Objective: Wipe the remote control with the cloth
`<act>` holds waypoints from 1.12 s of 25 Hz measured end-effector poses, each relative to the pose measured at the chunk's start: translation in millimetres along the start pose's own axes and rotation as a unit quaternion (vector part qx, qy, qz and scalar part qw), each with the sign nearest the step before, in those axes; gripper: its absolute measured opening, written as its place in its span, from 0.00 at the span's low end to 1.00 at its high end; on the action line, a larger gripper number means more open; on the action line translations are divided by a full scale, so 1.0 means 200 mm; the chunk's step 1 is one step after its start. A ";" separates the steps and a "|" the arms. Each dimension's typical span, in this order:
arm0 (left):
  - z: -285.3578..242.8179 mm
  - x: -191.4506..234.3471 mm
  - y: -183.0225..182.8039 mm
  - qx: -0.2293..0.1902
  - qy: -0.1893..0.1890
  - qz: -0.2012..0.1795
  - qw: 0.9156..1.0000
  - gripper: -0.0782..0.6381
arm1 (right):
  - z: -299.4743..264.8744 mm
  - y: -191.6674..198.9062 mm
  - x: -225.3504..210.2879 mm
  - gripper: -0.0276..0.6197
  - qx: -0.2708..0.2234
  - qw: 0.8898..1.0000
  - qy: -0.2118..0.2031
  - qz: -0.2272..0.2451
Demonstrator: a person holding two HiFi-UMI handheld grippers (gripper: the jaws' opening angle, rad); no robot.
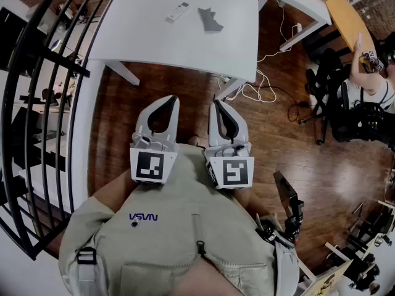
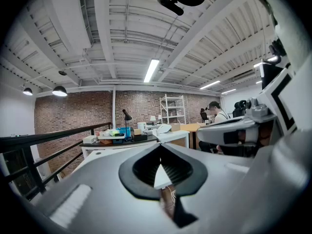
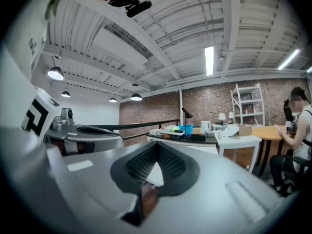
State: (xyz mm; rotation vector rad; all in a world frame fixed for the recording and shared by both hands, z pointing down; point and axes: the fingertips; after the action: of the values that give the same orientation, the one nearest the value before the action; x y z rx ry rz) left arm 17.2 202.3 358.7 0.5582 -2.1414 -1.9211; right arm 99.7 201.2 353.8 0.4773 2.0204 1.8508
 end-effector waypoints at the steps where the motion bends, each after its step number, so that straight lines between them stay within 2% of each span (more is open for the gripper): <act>1: -0.01 -0.02 0.00 -0.002 -0.002 0.002 1.000 0.12 | 0.01 0.01 -0.03 0.05 0.001 1.000 0.000 0.003; 8: -0.14 -0.09 -0.01 0.005 0.008 -0.005 1.000 0.12 | -0.03 0.02 -0.17 0.05 -0.003 1.000 0.008 -0.015; 15: -0.38 0.02 0.03 0.004 0.035 0.009 0.999 0.12 | -0.24 0.06 -0.26 0.05 0.016 0.999 0.031 -0.004; 19: -0.58 0.17 0.01 -0.005 0.058 0.018 0.998 0.12 | -0.44 0.05 -0.31 0.05 0.029 0.998 0.054 0.008; 24: -0.79 0.40 -0.07 -0.017 0.089 0.019 0.996 0.12 | -0.75 -0.07 -0.32 0.05 0.031 0.996 0.083 0.011; 28: -0.88 0.61 -0.11 -0.021 0.096 0.034 0.995 0.12 | -0.92 -0.11 -0.31 0.05 0.050 0.993 0.106 0.017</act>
State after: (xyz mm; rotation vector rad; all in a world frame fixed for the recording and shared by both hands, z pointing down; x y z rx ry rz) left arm -20.6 -8.8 348.2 0.6260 -1.9701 -1.7937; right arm 66.9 8.0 348.3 0.3566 2.2656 1.8966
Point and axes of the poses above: the fingertips, and each gripper's own axes: z backward along the fingers, x to its left, y out of its underside, and after that the axes turned 1 degree about -z, right-handed
